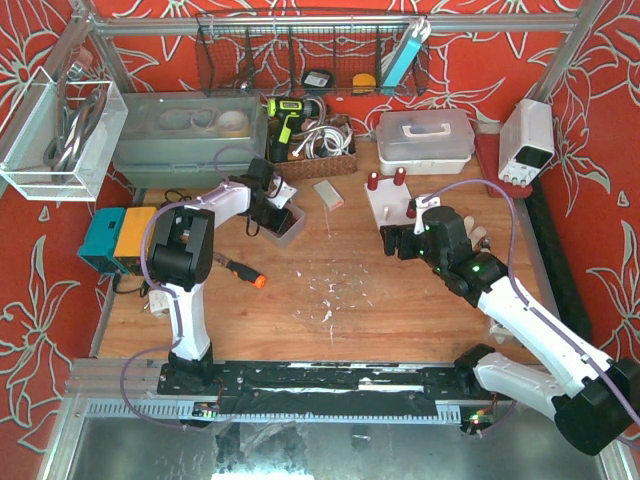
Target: Install the large spring
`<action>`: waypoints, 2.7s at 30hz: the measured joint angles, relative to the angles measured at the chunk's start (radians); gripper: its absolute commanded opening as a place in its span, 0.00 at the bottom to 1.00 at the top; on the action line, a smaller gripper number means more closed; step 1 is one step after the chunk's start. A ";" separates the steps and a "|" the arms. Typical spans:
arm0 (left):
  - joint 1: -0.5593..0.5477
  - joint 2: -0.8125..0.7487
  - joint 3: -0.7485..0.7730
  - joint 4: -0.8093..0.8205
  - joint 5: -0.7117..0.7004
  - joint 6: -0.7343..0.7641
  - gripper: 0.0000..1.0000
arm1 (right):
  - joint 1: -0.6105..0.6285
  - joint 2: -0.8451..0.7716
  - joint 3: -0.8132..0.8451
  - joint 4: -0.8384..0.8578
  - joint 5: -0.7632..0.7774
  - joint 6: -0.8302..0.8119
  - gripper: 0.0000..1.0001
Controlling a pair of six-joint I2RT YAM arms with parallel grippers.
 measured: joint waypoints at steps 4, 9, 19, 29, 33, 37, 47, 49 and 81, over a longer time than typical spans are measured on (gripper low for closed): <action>0.000 0.000 0.000 0.003 -0.024 -0.001 0.35 | 0.000 -0.008 0.000 0.000 0.005 0.000 0.99; 0.000 0.000 0.000 0.011 -0.060 0.000 0.31 | 0.000 -0.008 0.000 0.000 0.006 0.000 0.99; 0.000 -0.007 -0.002 0.026 -0.089 0.002 0.15 | 0.000 -0.008 0.000 0.000 0.010 0.000 0.99; 0.000 -0.075 -0.045 0.045 -0.120 0.000 0.04 | 0.000 -0.009 0.000 0.000 0.013 0.000 0.99; 0.000 -0.131 -0.063 0.067 -0.138 -0.005 0.04 | 0.000 -0.009 0.000 0.000 0.015 0.000 0.99; 0.000 -0.188 -0.082 0.101 -0.159 -0.020 0.03 | 0.000 -0.011 -0.001 0.000 0.016 0.000 0.99; -0.077 -0.469 -0.290 0.294 -0.209 -0.111 0.01 | 0.000 -0.021 -0.003 0.000 0.029 0.001 0.99; -0.128 -0.553 -0.365 0.377 -0.210 -0.140 0.01 | 0.000 -0.021 -0.003 -0.001 0.033 0.001 0.99; -0.681 -0.815 -1.048 1.387 -0.301 -0.027 0.00 | 0.029 0.194 0.147 -0.066 -0.739 -0.010 0.71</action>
